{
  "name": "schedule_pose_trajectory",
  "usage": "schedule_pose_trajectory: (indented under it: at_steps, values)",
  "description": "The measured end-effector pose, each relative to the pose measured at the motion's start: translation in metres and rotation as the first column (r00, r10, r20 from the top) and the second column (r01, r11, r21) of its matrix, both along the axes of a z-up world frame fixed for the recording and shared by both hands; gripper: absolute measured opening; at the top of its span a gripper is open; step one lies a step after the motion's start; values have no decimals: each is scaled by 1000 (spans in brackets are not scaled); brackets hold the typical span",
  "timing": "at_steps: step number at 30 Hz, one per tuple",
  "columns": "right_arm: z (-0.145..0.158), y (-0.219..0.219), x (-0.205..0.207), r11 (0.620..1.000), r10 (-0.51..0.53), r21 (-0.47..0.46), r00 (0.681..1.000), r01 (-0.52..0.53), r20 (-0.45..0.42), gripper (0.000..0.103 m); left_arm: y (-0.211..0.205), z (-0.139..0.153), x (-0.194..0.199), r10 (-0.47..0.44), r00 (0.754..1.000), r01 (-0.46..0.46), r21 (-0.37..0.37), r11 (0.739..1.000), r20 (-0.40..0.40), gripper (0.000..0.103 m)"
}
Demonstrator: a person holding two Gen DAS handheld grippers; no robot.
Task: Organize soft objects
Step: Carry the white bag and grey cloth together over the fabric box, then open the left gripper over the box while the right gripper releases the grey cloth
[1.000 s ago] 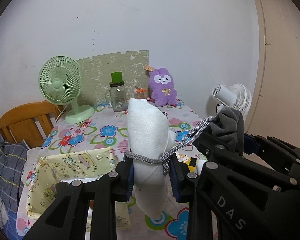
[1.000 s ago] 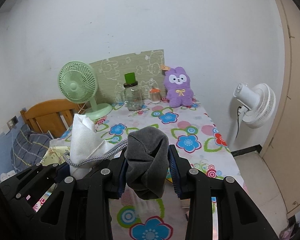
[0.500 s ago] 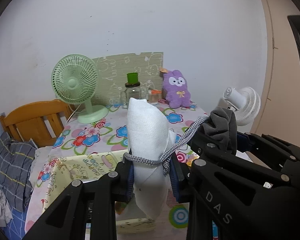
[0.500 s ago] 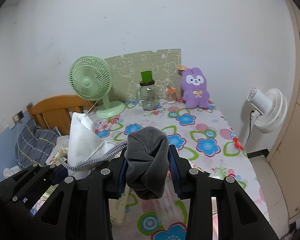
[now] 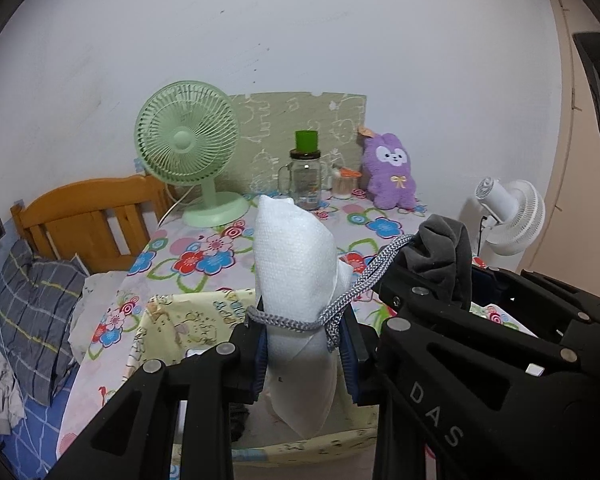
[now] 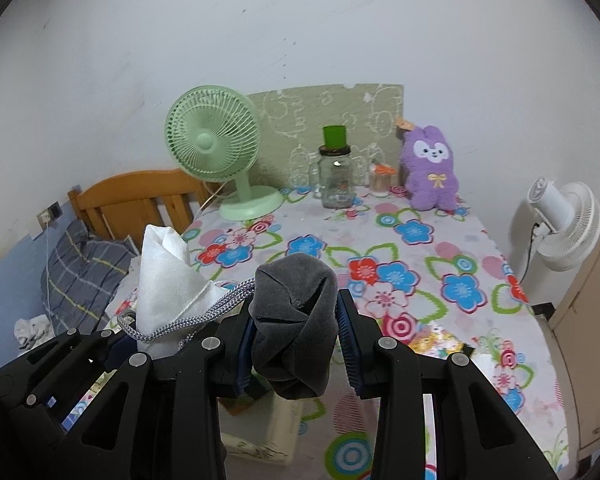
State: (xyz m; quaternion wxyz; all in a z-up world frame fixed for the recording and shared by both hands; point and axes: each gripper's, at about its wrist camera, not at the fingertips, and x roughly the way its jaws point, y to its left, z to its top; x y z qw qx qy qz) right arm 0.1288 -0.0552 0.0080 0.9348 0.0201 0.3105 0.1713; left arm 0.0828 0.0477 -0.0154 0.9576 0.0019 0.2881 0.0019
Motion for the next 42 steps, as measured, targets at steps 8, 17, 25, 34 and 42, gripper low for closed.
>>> schedule_pose_trajectory:
  at_steps: [8, 17, 25, 34, 42]
  values:
    - [-9, 24, 9, 999, 29, -16, 999, -29, -23, 40, 26, -12, 7, 33, 999, -34, -16, 999, -28, 31]
    - [-25, 48, 20, 997, 70, -21, 996, -71, -55, 40, 45, -35, 20, 69, 994, -71, -19, 997, -86, 37]
    - [-40, 67, 29, 992, 120, -29, 989, -123, -84, 40, 62, -50, 25, 121, 985, -123, -6, 992, -126, 54]
    - [-53, 86, 42, 985, 167, -28, 979, -171, -120, 40, 73, -55, 26, 130, 984, -133, -13, 991, -124, 81]
    - [-59, 94, 46, 981, 179, -50, 974, -187, -138, 45, 76, -58, 31, 128, 981, -134, -31, 990, -144, 86]
